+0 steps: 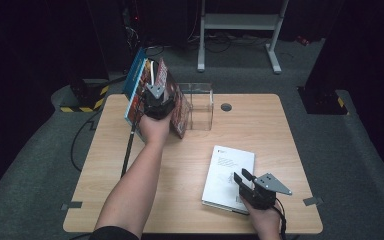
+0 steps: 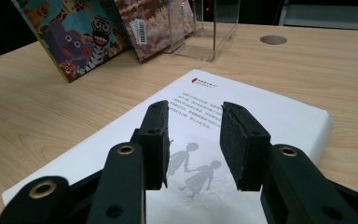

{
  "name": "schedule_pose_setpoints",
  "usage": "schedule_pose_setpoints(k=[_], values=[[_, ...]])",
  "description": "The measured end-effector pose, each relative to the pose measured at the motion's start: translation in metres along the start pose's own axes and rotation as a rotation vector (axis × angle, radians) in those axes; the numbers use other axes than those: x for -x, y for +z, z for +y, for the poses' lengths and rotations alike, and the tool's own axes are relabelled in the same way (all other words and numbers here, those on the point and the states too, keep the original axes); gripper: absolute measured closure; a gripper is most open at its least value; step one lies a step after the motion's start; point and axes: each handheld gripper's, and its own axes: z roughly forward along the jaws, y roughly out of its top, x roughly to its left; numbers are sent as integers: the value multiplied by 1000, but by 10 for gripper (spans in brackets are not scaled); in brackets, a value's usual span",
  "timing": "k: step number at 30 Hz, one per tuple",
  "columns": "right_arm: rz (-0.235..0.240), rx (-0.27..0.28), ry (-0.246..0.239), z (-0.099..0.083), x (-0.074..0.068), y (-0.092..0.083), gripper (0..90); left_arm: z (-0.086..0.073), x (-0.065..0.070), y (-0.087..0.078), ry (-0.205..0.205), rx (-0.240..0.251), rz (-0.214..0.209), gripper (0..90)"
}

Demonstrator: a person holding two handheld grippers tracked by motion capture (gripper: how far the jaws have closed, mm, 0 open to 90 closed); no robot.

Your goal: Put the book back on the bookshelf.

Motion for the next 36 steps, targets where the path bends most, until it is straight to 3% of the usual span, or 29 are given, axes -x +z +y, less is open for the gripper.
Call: schedule_pose_setpoints(k=[14, 19, 22, 25, 32, 36], values=[[0, -2, -5, 0, -1, 0, 623, -4, -1, -2, -20, -9, 10, 506], [1, -1, -6, 0, -1, 0, 623, 1, -2, -6, -22, 2, 21, 510], [1, 2, -9, 1, -1, 0, 623, 6, -1, -10, 9, 4, 48, 520], [1, 2, -7, 1, -1, 0, 623, 10, -2, -12, -18, -9, 56, 515], [5, -1, -5, 1, -2, 1, 623, 20, 1, -15, 17, -23, 80, 504], [3, 4, -7, 1, -1, 0, 621, 25, -4, -18, 9, -16, 88, 505]])
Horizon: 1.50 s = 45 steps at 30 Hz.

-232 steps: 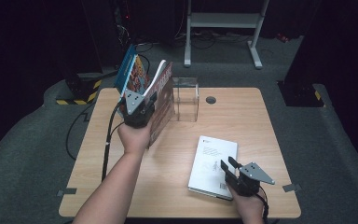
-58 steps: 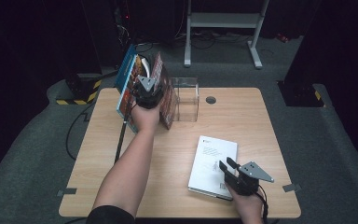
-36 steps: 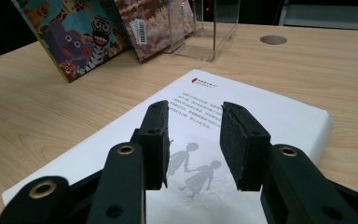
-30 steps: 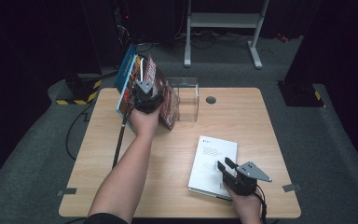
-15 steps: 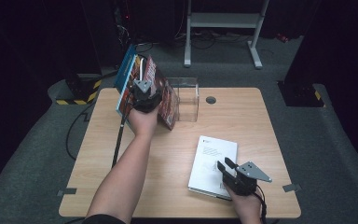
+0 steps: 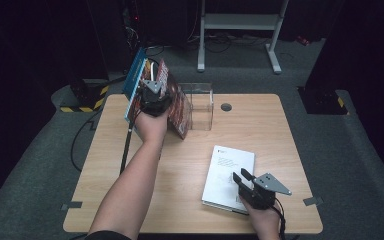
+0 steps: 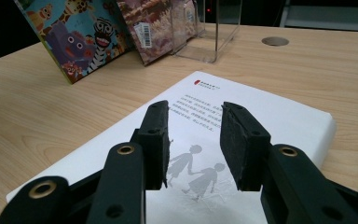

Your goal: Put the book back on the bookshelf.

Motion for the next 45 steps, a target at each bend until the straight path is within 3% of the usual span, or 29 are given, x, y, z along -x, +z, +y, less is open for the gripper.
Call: schedule_pose_setpoints(k=[5, 8, 18, 32, 45], values=[[3, -4, 0, 0, 0, 0, 621, 3, -3, -2, -4, -13, 0, 528], [1, -3, -1, 0, 0, 0, 621, 6, -1, -5, 29, -14, 13, 527], [1, -6, 1, 0, 0, 1, 621, 22, -6, -10, 21, 1, 18, 522], [0, -4, 2, 0, 1, 0, 621, 27, -7, -14, 22, 12, 19, 526], [2, -5, 5, 0, 1, -1, 621, 34, -4, -20, 19, 17, -24, 532]])
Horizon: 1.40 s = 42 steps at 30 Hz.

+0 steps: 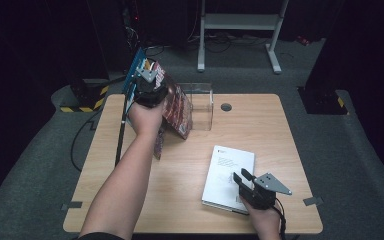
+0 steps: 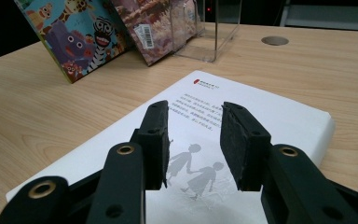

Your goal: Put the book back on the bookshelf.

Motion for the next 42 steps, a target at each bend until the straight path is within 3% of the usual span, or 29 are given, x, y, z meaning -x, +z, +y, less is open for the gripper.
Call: schedule_pose_setpoints(k=[3, 7, 13, 15, 17, 18, 22, 28, 32, 36, 42], values=[[-1, 1, 6, 0, 1, 0, 621, -2, 4, 0, 24, -11, -27, 546], [-9, -9, 1, 0, 2, 0, 624, -8, 9, -2, 16, -17, -79, 542], [3, -16, -11, 0, 6, -1, 634, -20, 19, -8, 65, -38, -117, 498], [3, -10, -12, 0, 7, -1, 635, -25, 22, -9, 49, -61, -148, 480], [-1, -10, -12, 0, 7, -1, 635, -27, 24, -10, 65, -67, -155, 477], [-11, -20, -11, -1, 9, -1, 634, -32, 28, -14, 95, -73, -162, 479], [-32, -32, -8, -2, 13, -1, 622, -43, 34, -18, 108, -87, -211, 480], [-63, -58, -42, -2, 16, -1, 634, -63, 38, -23, 102, -113, -260, 441], [-96, -78, -41, -2, 18, 1, 641, -78, 39, -26, 103, -116, -272, 413], [-104, -73, -46, -2, 19, 1, 632, -94, 42, -29, 135, -130, -286, 394], [-124, -73, -52, -2, 20, 0, 637, -119, 49, -36, 129, -174, -356, 365]])
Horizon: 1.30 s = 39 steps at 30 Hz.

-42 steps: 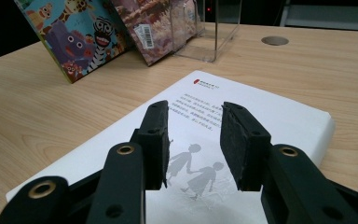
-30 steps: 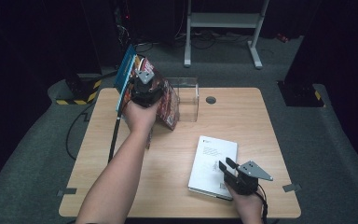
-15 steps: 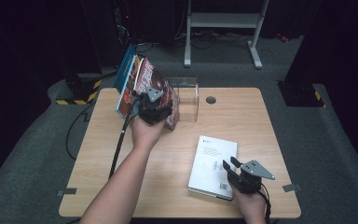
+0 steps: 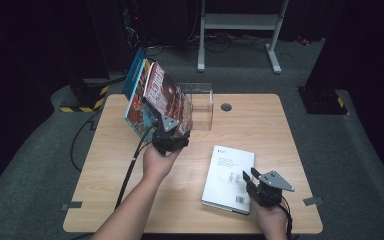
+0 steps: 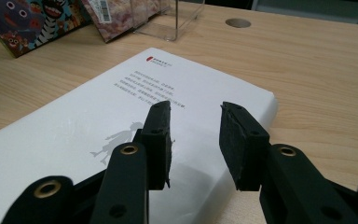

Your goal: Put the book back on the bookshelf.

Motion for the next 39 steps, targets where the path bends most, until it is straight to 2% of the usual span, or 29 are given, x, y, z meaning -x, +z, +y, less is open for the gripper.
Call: schedule_pose_setpoints(k=[8, 12, 16, 21, 23, 27, 29, 30, 31, 32, 36, 37, 39], values=[[-20, 4, 4, 0, 2, -2, 636, -30, 18, -2, 14, -32, -77, 341], [-24, -2, 14, 0, 4, -2, 601, -43, 27, -3, 25, -45, -108, 337], [-21, -12, 23, -1, 5, -2, 552, -55, 31, -5, 11, -45, -144, 337], [-28, -29, 41, -3, 6, -2, 479, -71, 29, -13, 6, -48, -187, 337], [-29, -40, 48, -4, 7, -2, 449, -77, 28, -17, 19, -53, -186, 335], [-37, -60, 58, -5, 7, -2, 415, -93, 27, -22, 35, -63, -211, 337], [-49, -67, 53, -5, 8, -2, 402, -100, 27, -23, 61, -73, -202, 353], [-57, -67, 51, -5, 8, -2, 398, -100, 27, -23, 61, -73, -202, 347], [-61, -73, 56, -5, 9, -1, 388, -106, 26, -24, 87, -76, -188, 341], [-64, -81, 65, -5, 9, -1, 378, -108, 25, -24, 91, -76, -186, 336], [-85, -95, 78, -4, 7, -4, 345, -115, 23, -23, 70, -66, -213, 341], [-85, -101, 74, -5, 6, -5, 338, -115, 22, -23, 76, -69, -217, 347], [-93, -105, 69, -8, 4, -7, 315, -116, 23, -24, 56, -64, -228, 349]])
